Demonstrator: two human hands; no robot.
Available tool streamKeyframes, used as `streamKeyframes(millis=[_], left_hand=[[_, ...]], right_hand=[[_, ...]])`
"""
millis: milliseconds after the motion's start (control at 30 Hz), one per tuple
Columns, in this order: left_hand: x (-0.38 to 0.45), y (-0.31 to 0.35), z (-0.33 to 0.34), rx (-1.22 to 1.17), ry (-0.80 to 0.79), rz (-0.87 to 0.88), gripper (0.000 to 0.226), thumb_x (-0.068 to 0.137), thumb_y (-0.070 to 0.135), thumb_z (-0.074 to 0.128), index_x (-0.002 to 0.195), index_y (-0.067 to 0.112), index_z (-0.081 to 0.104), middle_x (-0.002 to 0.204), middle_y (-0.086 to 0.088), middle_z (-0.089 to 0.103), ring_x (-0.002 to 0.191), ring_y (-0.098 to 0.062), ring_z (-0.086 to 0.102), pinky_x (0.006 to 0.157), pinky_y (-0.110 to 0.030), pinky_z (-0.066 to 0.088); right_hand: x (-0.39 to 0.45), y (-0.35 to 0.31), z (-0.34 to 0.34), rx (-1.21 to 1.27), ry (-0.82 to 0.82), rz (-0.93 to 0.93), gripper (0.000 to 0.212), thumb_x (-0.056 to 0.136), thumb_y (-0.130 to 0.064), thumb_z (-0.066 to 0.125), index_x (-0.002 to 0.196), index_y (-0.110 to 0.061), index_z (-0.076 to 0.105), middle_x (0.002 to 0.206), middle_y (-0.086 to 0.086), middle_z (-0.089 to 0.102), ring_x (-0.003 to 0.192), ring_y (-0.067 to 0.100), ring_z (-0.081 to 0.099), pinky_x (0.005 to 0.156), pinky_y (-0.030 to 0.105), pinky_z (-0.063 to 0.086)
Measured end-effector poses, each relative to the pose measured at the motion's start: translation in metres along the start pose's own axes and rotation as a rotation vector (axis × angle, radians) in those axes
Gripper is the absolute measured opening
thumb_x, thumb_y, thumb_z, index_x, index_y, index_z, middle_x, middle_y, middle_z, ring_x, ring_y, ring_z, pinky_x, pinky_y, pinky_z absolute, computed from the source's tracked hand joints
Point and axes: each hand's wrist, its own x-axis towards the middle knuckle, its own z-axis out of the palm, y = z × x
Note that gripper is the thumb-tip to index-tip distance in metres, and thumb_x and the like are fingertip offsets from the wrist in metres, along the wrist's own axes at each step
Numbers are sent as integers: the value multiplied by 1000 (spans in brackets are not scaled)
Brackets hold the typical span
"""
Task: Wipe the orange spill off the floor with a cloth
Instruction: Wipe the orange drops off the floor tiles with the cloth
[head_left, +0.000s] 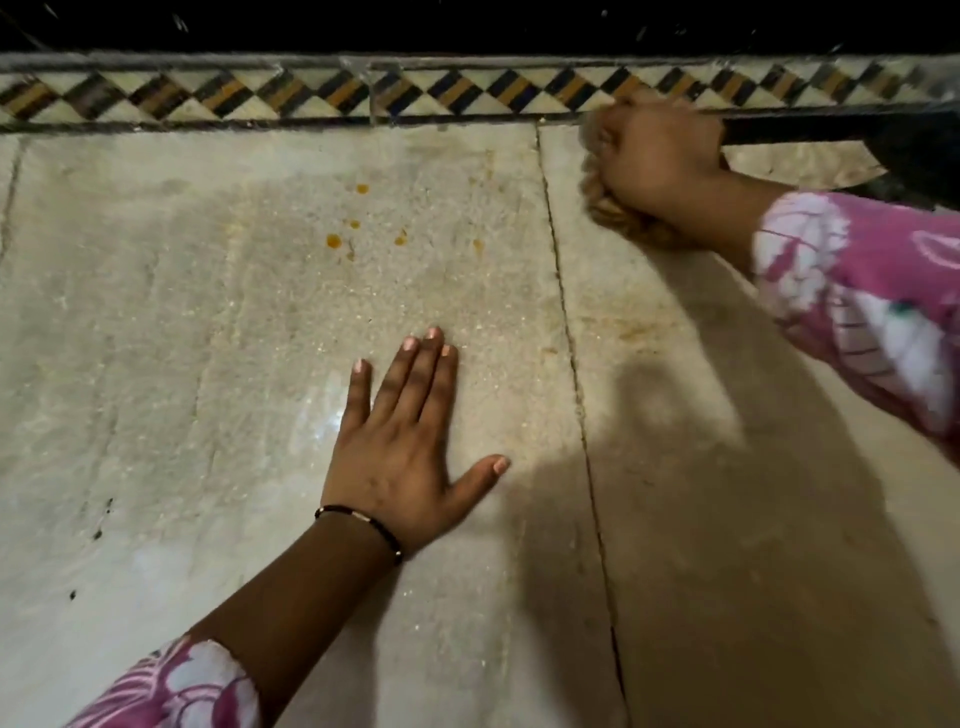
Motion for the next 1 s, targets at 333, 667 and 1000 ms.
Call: streamKeyframes(millis=[333,667,1000], left_hand=[[0,0,-1,-43,9,3,94,86,75,23,152,10,14,160,-5,7,148,-20,2,118,-51,5],[1,2,-2,-29,-27,-20,93,86,74,23,152,9,12,161,-6,4,148,-20,-1,117,-54,10],[1,2,2,-33,12,-7,92,87,75,23,152,10,14,160,-6,8,148,-20,2,116,-53,10]], right_hand=[[-89,-18,5,35,-51,-598,53,86,-42,31,136,-37,45,140,-5,46,103,26,47,75,37,30],[-14,-99,12,-1,-28,-395,40,86,-32,50,125,-37,54,129,-4,48,109,28,44,85,41,31],[-59,56,6,8,71,-261,46,88,-36,38,131,-28,53,135,2,46,105,35,47,85,48,41]])
